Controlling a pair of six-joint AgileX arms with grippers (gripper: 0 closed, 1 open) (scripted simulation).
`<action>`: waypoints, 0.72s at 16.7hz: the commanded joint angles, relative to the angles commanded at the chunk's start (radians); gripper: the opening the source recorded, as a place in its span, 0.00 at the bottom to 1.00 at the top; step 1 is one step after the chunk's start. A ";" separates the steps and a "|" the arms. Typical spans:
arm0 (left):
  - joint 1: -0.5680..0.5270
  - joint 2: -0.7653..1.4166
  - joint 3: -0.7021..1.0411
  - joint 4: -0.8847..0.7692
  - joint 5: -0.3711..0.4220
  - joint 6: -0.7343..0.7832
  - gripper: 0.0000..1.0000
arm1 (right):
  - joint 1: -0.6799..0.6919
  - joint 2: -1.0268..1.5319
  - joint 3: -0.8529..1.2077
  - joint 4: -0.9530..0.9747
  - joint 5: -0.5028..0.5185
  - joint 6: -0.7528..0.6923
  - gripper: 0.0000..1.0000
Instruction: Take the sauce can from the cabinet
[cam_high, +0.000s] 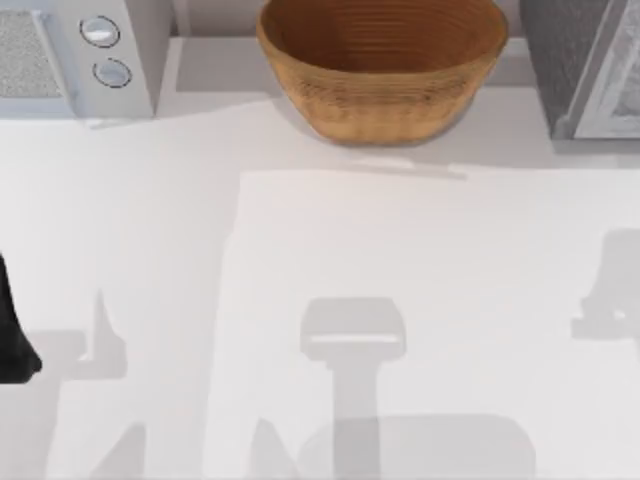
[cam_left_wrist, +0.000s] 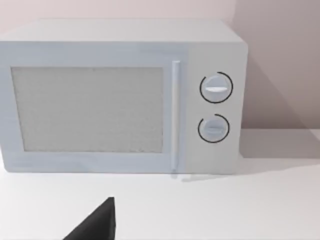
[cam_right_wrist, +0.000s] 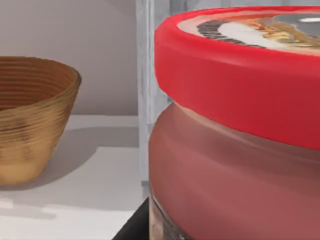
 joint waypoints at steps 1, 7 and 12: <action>0.000 0.000 0.000 0.000 0.000 0.000 1.00 | -0.014 -0.060 -0.085 0.034 -0.015 -0.001 0.00; 0.000 0.000 0.000 0.000 0.000 0.000 1.00 | -0.072 -0.316 -0.377 0.190 -0.077 -0.002 0.00; 0.000 0.000 0.000 0.000 0.000 0.000 1.00 | -0.075 -0.329 -0.390 0.199 -0.080 -0.002 0.00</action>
